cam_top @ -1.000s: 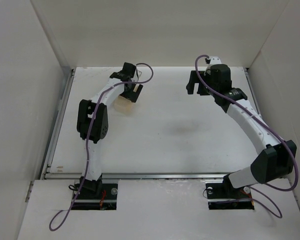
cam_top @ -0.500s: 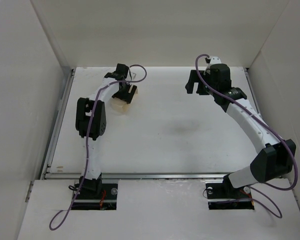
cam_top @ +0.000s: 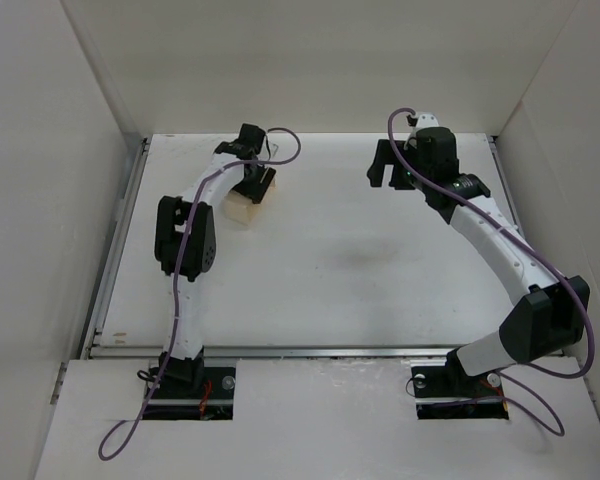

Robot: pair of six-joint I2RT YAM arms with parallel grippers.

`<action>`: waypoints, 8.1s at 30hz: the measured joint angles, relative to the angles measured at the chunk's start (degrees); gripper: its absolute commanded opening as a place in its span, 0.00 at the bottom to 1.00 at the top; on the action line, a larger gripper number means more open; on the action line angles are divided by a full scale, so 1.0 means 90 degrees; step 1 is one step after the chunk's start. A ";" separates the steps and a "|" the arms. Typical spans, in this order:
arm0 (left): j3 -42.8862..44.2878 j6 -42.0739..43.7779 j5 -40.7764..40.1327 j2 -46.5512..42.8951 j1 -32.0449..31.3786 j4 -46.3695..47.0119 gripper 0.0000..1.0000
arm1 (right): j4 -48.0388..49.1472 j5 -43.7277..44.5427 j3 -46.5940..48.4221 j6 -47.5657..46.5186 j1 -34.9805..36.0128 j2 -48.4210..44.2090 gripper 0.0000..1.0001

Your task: Build the wood block tower

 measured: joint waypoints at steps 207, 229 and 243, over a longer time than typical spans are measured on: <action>-0.1586 -0.0270 -0.1268 -0.2157 -0.0838 0.1328 0.69 | -0.5780 0.3415 -0.1542 0.7711 0.4772 -0.2722 0.99; -0.2861 0.2446 0.0430 -0.2968 -0.5246 0.1076 0.74 | -0.6088 0.5622 0.1457 0.7329 0.4243 -0.3126 0.99; -0.2283 0.1598 0.0867 -0.1586 -0.6385 0.1882 0.81 | -0.6169 0.5391 0.0879 0.7310 0.4243 -0.3898 0.99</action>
